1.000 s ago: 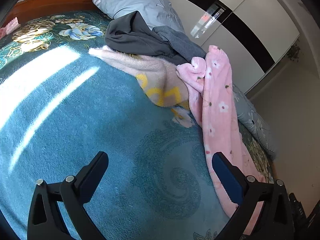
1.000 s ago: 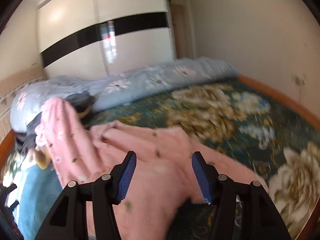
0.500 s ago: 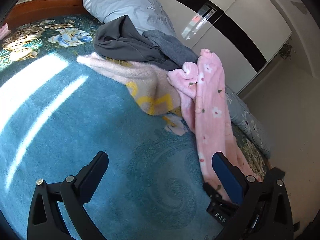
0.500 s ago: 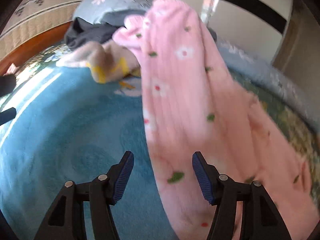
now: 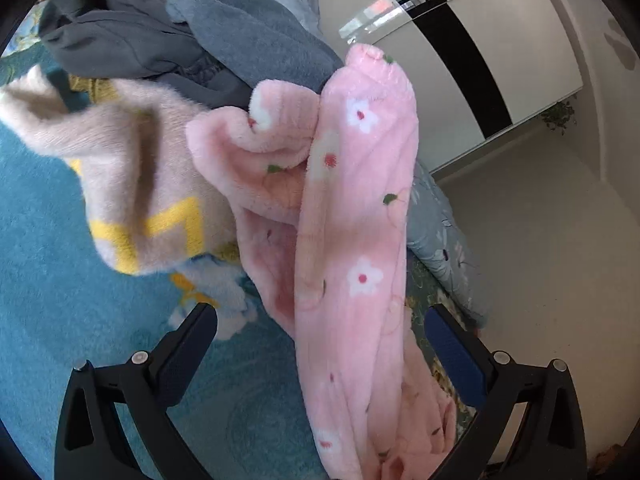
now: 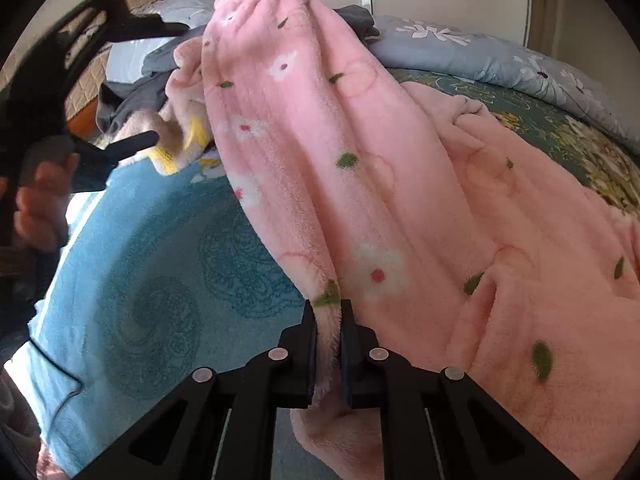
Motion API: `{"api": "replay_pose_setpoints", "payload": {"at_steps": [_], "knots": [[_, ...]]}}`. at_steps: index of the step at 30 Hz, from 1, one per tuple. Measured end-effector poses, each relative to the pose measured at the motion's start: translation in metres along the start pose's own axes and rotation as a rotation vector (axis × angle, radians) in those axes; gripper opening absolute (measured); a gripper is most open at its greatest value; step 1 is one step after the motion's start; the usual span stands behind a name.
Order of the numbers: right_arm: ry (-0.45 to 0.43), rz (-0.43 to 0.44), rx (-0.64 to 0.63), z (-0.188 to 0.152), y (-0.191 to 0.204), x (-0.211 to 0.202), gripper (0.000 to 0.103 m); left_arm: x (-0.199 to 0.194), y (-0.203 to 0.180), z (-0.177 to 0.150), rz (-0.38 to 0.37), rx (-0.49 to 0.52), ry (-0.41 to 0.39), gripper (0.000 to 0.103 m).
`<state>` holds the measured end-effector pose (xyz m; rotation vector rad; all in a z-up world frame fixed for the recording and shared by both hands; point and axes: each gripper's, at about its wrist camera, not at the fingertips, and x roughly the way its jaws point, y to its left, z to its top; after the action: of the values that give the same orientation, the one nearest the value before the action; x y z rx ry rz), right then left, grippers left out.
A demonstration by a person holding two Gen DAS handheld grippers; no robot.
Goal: Fold clothes
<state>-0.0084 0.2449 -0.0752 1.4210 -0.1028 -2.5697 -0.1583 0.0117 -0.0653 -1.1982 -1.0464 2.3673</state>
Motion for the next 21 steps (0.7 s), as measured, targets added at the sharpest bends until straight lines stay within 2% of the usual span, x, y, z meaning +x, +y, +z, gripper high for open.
{"api": "replay_pose_setpoints", "payload": {"at_steps": [2,3,4,5,6,7,9,11,15,16,21], "knots": [[-0.004,0.034,0.054,0.002,-0.009,0.002,0.01,0.018,-0.006,0.006,0.007,-0.023,0.007,0.098],[-0.007,0.042,0.068,0.003,-0.012,0.003,0.01,0.025,-0.008,0.008,0.011,-0.04,0.01,0.086],[-0.009,0.051,0.081,0.003,-0.015,0.003,0.01,0.032,-0.01,0.009,0.04,-0.052,0.018,0.068],[-0.011,0.058,0.087,0.004,-0.017,0.003,0.01,0.039,-0.011,0.01,0.069,-0.065,0.026,0.056],[-0.011,0.059,0.087,0.004,-0.017,0.004,0.01,0.043,-0.011,0.01,0.099,-0.08,0.035,0.027],[-0.011,0.058,0.086,0.004,-0.017,0.004,0.01,0.045,-0.011,0.008,0.113,-0.102,0.039,0.006],[-0.012,0.054,0.073,0.003,-0.015,0.003,0.01,0.035,-0.01,0.003,0.099,-0.134,0.001,0.006],[-0.023,0.065,0.069,0.004,-0.012,-0.003,0.01,0.012,-0.016,-0.002,0.111,-0.093,-0.061,0.005],[-0.063,0.128,0.05,0.003,0.0,-0.026,0.01,-0.053,-0.026,-0.013,0.097,-0.018,-0.172,0.004],[-0.077,0.143,0.033,0.003,0.006,-0.033,0.01,-0.072,-0.024,-0.017,0.075,-0.016,-0.196,0.004],[-0.134,0.217,-0.018,-0.003,0.028,-0.066,0.01,-0.17,0.004,-0.061,0.023,-0.001,-0.325,0.004]]}}
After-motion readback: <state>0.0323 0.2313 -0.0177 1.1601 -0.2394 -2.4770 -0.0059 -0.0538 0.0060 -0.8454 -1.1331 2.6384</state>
